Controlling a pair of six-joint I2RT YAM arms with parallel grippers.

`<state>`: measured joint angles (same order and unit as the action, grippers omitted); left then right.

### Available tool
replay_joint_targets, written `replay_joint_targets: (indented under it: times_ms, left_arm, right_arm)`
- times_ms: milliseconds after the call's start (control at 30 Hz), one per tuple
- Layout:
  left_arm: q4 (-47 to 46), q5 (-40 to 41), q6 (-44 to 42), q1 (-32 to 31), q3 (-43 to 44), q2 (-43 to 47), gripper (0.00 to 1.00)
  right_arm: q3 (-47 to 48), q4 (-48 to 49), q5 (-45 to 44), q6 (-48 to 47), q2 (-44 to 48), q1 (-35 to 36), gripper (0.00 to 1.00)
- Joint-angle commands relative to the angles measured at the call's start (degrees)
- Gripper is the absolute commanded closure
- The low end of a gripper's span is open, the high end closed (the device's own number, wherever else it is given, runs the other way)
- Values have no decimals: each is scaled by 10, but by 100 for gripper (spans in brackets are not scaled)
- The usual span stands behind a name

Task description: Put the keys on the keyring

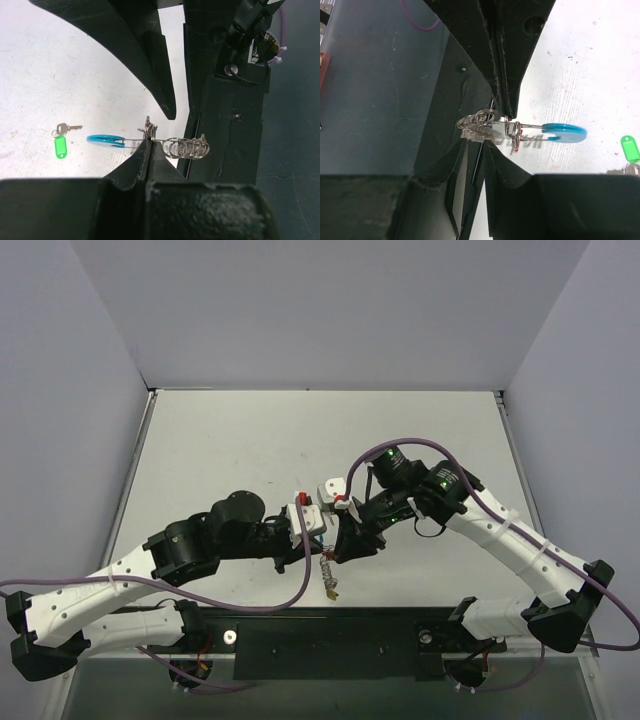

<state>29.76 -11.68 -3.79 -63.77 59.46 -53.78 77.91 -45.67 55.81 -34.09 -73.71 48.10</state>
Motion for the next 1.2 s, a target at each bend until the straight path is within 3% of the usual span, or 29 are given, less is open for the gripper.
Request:
replay_joint_targets:
  times_ms: [0,567,967,1167]
  left_arm:
    - [-52,9,11,-4,4,19,100]
    - [-61,6,16,-4,-1,26,100]
    - [-66,1,21,-7,-5,25,100]
    - [-76,6,29,-9,-19,31,100]
  right_arm:
    - [-5,-17,29,-16,12,5,84]
    - [10,5,-24,6,-19,9,73]
    - [37,1,-5,6,-43,9,47]
    - [34,-25,26,-25,-18,-2,42]
